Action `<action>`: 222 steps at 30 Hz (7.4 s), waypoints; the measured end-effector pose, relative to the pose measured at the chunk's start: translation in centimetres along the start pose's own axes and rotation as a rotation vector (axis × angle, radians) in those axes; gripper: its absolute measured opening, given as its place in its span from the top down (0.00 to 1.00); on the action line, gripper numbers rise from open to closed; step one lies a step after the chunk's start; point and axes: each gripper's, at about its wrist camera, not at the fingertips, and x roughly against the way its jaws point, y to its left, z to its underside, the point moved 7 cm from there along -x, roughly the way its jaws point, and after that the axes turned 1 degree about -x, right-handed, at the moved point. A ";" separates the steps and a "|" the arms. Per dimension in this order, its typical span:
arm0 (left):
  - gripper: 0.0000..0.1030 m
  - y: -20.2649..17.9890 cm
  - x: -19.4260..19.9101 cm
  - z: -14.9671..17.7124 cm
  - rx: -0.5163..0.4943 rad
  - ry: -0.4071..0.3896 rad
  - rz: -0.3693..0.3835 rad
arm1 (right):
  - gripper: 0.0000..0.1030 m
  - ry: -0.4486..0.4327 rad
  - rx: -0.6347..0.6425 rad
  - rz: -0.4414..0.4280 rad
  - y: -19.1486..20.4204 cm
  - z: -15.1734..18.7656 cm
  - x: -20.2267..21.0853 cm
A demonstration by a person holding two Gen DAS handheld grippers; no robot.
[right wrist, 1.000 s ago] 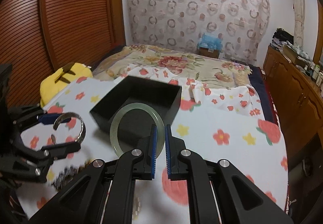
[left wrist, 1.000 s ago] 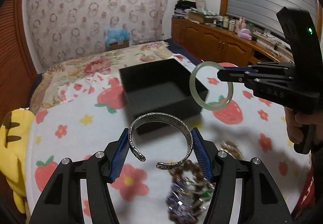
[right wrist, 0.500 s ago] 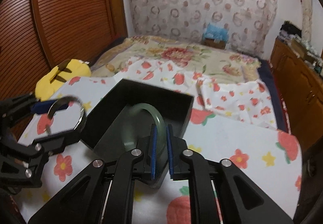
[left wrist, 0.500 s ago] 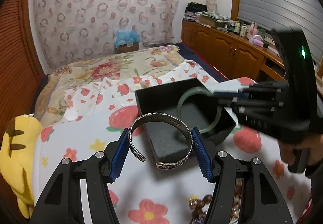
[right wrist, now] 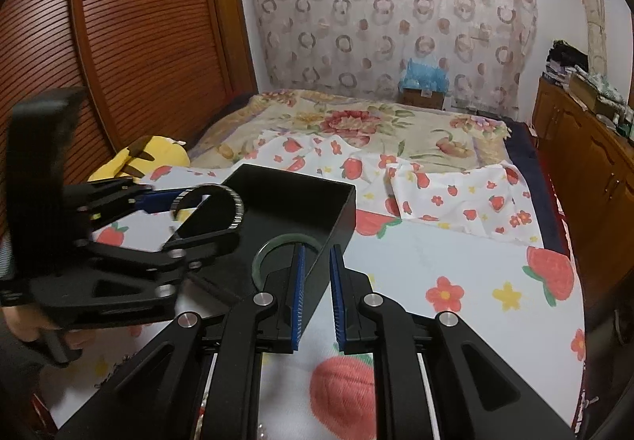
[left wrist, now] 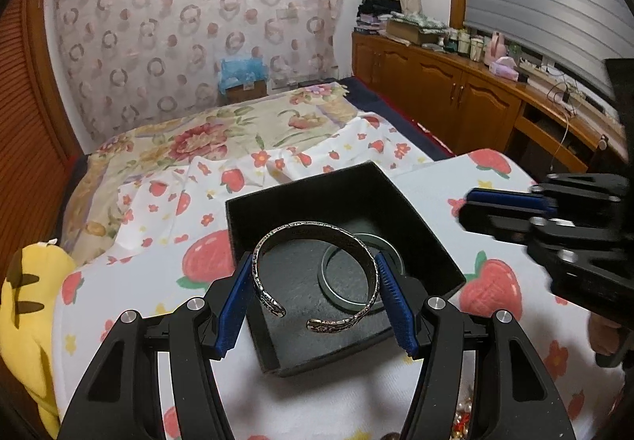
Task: Organize jewelry
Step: 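Carry both bangles into the black box and open both grippers to release them, then grasp the purple crystal hairpin with the left gripper while the right grasps a pearl bracelet, then carry the hairpin and pearl bracelet into the black box and release both, then grasp the red string bracelet with the right gripper while the left reaches the brown bead bracelet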
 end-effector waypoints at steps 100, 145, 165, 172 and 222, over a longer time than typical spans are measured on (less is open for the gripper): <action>0.93 1.5 13.1 12.9 0.187 -0.085 0.036 | 0.84 0.154 0.096 -0.112 7.4 11.7 3.7; 0.93 2.8 11.7 2.2 0.136 -0.165 0.039 | 0.84 -0.085 0.144 0.003 4.9 -5.4 6.5; 0.93 1.3 2.9 -4.2 0.121 -0.102 0.063 | 0.84 -0.104 0.124 -0.022 1.9 -5.1 6.5; 0.93 1.2 0.6 -4.9 0.141 -0.074 0.087 | 0.84 -0.105 0.107 -0.048 1.4 -5.0 5.7; 0.47 -1.0 9.6 13.0 -0.030 -0.005 0.026 | 0.82 0.111 0.133 -0.113 5.9 9.3 4.1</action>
